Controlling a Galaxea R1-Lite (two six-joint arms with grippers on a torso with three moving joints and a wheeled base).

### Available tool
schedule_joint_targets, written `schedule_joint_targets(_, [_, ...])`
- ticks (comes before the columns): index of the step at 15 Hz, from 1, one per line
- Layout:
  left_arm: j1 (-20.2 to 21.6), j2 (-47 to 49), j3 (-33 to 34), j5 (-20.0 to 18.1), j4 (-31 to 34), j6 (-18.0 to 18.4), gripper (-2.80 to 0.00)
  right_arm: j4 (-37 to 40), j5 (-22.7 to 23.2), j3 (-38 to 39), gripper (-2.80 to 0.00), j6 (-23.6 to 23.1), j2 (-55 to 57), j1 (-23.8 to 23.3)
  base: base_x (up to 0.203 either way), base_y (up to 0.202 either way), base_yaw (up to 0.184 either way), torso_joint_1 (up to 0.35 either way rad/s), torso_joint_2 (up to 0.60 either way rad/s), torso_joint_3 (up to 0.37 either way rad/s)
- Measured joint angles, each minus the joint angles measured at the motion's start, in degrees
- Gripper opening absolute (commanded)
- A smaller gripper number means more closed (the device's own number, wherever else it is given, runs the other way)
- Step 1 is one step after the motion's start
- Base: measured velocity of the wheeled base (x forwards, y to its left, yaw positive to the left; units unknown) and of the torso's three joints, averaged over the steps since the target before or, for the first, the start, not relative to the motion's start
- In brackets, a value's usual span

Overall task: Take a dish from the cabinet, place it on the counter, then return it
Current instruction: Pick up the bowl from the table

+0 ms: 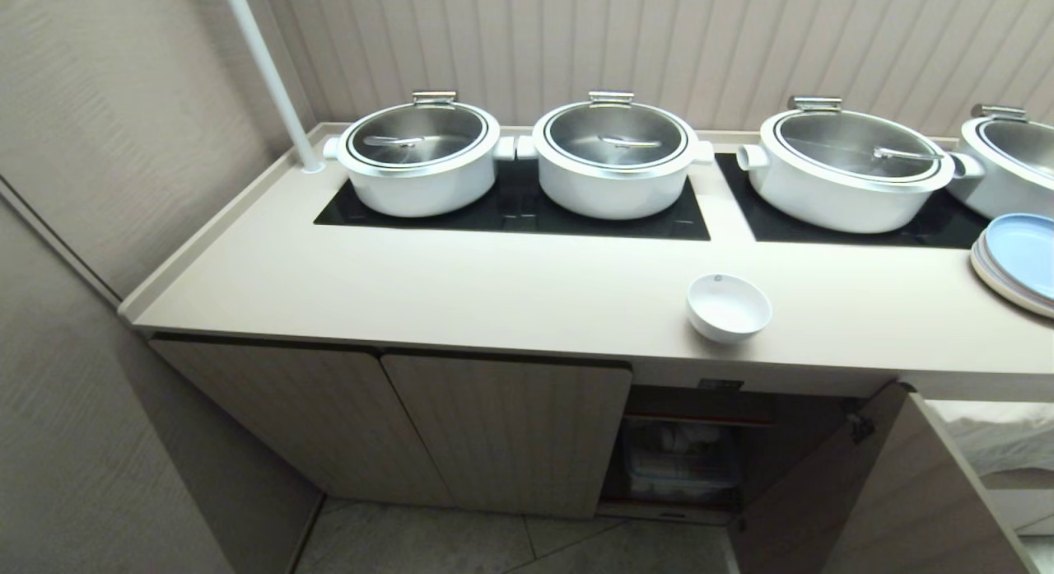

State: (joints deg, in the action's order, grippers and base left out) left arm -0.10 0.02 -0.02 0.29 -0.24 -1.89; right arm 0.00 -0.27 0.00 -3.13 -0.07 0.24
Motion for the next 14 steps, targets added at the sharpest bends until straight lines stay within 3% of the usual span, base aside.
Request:
schedule_joint_targets(8, [0.0, 0.0, -0.02, 0.03, 0.0, -0.01, -2.8, -0.4, 0.0, -0.07, -2.8, -0.44, 1.2, 0.0, 0.0, 0.0, 0.0, 0.0, 0.0, 0.0])
schedule_joint_targets(14, [0.0, 0.0, -0.05, 0.01, 0.02, -0.01, -2.8, -3.5, 0.69, -6.03, -2.8, -0.31, 13.33, -0.02, 0.0, 0.0, 0.0, 0.0, 0.0, 0.0])
